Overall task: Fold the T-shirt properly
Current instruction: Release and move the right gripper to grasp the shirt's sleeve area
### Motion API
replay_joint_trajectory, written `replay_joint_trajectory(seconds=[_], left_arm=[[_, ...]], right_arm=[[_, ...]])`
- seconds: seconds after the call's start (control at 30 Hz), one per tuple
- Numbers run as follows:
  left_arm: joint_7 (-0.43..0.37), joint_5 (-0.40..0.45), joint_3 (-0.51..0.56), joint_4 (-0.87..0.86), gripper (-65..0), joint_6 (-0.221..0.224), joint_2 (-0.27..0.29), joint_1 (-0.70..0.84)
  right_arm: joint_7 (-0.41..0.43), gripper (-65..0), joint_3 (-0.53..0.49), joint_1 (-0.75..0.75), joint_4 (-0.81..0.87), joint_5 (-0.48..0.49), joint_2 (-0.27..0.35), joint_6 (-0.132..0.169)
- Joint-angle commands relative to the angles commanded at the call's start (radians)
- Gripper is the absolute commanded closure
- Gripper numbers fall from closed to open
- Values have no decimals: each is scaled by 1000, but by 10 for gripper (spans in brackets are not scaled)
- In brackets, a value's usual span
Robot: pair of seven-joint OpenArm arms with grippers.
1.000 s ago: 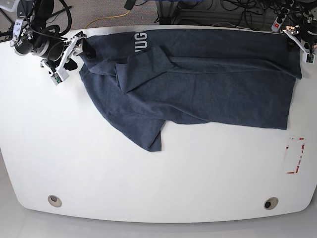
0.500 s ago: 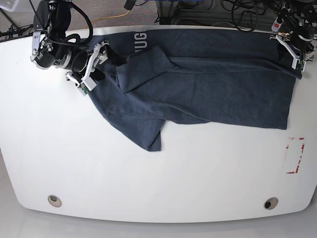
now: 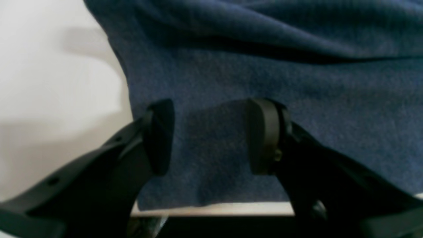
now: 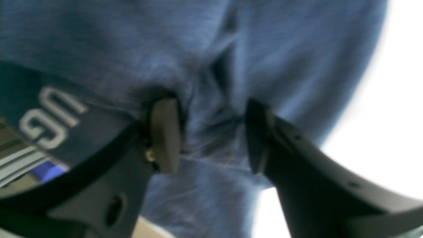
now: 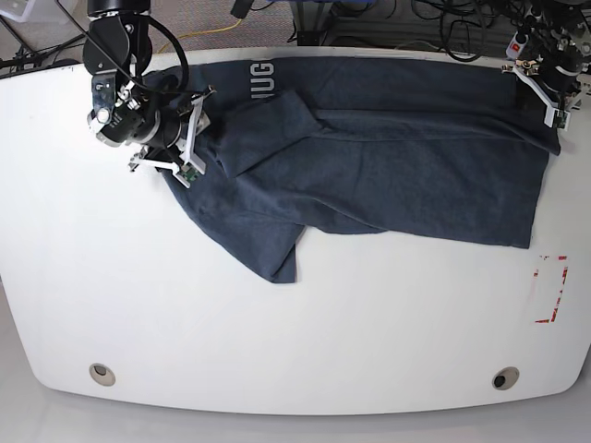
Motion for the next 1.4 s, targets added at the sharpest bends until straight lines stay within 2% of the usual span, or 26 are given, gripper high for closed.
replay_joint_trajectory(seconds=[0.17,0.4,0.53,0.6,0.7,0.83,0.97,1.17,1.4], left_arm=[[0,0,0,-2,-319,0,-2,0],[0,0,0,-12,-319,0,-3,0],[0,0,0,-12,-319,0,-3,0],[0,0,-2,-12,-319,0,-3,0],[0,0,-5,-11,-319,0,-3,0],[2,-6,-8,-3,-319,0,0,0],[3,-11,-29,44,-319,0,5,-11],[11,-9,-75,161,-322,0,54,-64],[141,-11,-80,284,-322,0,55,-140]], right_arm=[[6,-303,2,81,-63,-2,38,0],[92,-304,2,132,-117,-11,38,0],[75,-304,3,143,-129,3,38,2],[35,-304,29,135,-92,21,41,5],[6,-304,115,81,-40,77,43,51],[6,-306,198,74,-58,123,31,51],[6,-306,249,140,-132,133,8,51],[9,-306,261,290,-341,143,-5,51],[66,-306,256,436,-565,141,-26,51]])
